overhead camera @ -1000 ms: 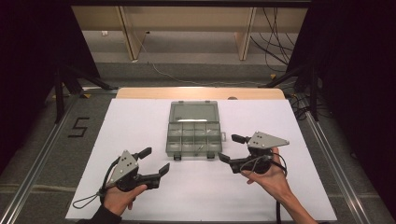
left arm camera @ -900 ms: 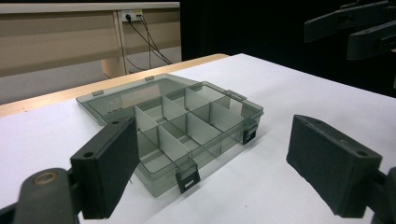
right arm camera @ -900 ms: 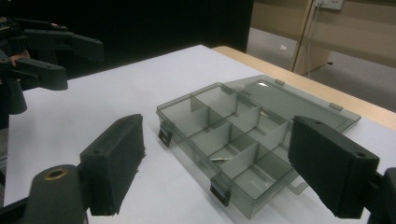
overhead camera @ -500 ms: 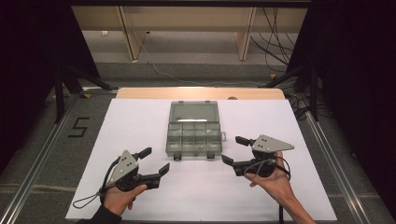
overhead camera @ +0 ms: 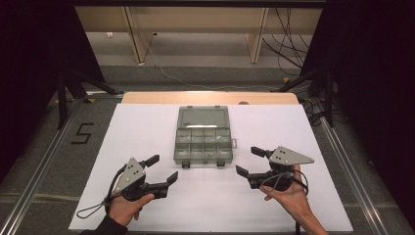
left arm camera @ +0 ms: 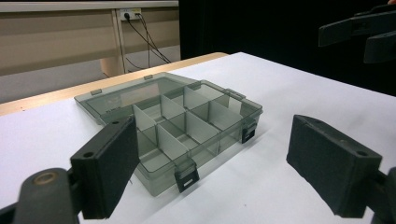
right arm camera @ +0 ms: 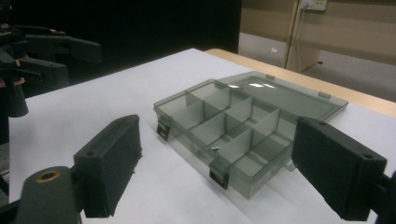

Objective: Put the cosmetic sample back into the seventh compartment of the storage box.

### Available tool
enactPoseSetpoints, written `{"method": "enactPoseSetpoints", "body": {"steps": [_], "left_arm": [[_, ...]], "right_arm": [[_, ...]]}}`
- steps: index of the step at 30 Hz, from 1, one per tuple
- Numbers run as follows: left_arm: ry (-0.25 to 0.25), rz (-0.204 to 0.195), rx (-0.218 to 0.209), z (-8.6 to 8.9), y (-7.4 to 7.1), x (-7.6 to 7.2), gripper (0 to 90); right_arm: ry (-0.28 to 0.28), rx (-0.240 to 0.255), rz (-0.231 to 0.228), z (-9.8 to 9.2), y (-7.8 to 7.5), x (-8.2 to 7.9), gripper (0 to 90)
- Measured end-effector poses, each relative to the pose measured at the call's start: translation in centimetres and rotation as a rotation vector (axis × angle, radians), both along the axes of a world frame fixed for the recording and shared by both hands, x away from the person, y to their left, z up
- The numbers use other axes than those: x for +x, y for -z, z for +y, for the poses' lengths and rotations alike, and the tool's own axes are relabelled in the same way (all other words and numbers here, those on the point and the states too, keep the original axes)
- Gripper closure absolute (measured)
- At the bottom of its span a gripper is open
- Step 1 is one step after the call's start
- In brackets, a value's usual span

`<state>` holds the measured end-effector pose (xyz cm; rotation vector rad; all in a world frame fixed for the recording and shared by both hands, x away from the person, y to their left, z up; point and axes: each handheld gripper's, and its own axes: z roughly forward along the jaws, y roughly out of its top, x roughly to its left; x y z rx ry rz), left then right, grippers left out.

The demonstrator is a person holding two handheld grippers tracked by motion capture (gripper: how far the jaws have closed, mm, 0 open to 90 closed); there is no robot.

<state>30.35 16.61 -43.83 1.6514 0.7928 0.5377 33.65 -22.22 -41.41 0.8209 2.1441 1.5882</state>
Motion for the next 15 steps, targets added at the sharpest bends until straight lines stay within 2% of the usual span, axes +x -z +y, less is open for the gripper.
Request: {"method": "enactPoseSetpoints", "body": {"steps": [1,3,4,5,9,11,14,15], "left_arm": [[0.001,-0.001,0.0,0.0,0.0,0.0,15.9],[0.002,-0.001,0.0,0.0,0.0,0.0,15.9],[0.002,0.001,-0.001,0.0,0.0,0.0,15.9],[0.004,0.002,0.0,0.0,0.0,0.0,15.9],[0.007,0.005,0.002,-0.1,0.0,0.0,15.9],[0.007,0.004,0.003,-0.1,0.0,0.0,15.9],[0.005,0.004,0.001,0.0,0.0,-0.1,15.9],[0.005,0.004,0.0,0.0,0.0,-0.1,15.9]], "right_arm": [[-0.002,-0.004,-0.008,-0.1,0.1,0.0,16.4],[-0.007,-0.001,0.009,-0.2,0.2,-0.2,16.1],[-0.001,-0.011,-0.01,-0.3,0.3,-0.2,15.9],[-0.004,0.004,0.007,-0.3,0.3,-0.4,15.8],[0.007,-0.004,-0.007,-0.7,0.3,-0.7,15.8],[0.002,0.003,0.004,-0.8,0.4,-0.9,15.8],[0.007,0.011,-0.005,-0.8,0.6,-1.0,15.7],[0.012,-0.011,-0.008,-0.9,0.6,-1.1,15.7]]}}
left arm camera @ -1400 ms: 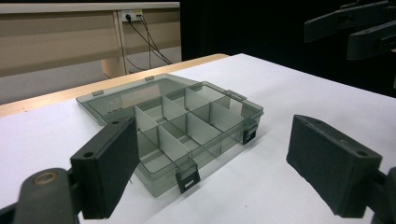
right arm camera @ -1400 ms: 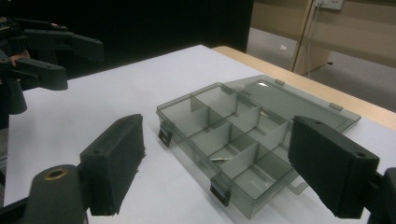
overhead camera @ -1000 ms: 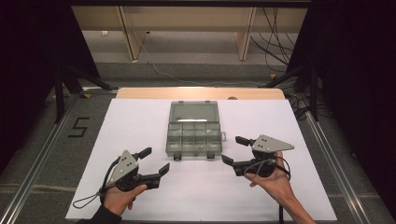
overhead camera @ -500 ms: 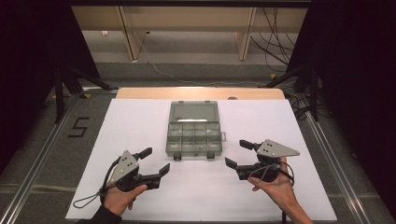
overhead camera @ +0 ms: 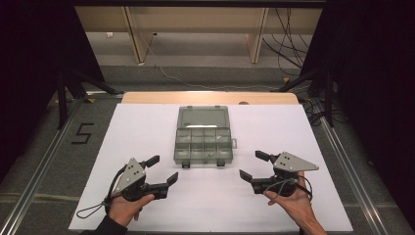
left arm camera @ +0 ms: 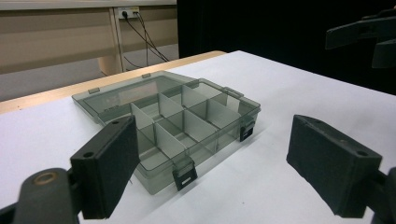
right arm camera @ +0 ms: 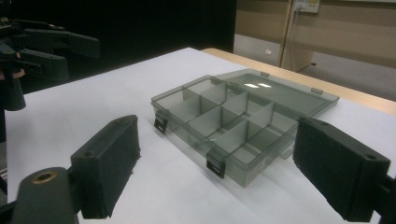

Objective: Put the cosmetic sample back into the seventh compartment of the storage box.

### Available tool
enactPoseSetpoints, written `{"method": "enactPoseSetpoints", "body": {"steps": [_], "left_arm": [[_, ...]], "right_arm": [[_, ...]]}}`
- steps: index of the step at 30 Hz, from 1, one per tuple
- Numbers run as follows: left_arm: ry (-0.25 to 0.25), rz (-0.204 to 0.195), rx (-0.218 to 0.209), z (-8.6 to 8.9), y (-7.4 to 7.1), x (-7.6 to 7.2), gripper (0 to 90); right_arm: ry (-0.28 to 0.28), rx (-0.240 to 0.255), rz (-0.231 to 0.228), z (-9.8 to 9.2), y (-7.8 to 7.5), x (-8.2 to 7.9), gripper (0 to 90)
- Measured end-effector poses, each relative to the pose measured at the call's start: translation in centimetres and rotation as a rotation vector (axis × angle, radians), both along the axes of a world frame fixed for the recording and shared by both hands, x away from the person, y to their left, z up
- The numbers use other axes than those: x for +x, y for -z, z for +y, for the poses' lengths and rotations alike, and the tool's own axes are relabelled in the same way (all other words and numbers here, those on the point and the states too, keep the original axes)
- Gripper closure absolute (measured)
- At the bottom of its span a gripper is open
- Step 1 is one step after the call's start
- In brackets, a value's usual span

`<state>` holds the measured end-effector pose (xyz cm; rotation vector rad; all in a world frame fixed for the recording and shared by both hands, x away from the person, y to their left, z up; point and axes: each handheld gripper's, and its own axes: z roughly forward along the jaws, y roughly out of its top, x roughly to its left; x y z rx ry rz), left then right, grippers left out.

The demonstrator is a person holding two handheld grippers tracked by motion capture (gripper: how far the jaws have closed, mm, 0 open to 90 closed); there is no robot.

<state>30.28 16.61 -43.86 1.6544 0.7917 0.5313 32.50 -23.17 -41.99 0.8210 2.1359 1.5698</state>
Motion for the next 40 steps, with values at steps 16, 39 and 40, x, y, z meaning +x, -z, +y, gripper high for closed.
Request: {"method": "enactPoseSetpoints", "body": {"steps": [16,39,40], "left_arm": [[0.0,0.002,0.002,0.0,0.0,0.0,15.9],[0.0,0.001,0.006,0.0,0.0,0.0,15.9],[0.0,0.001,0.006,0.0,0.0,0.0,15.9]], "right_arm": [[0.007,-0.007,-0.009,-0.4,0.6,-1.4,15.7],[0.03,-0.007,-0.02,-0.8,0.7,-1.6,15.7],[0.032,-0.007,-0.021,-0.8,0.7,-1.6,15.7]]}}
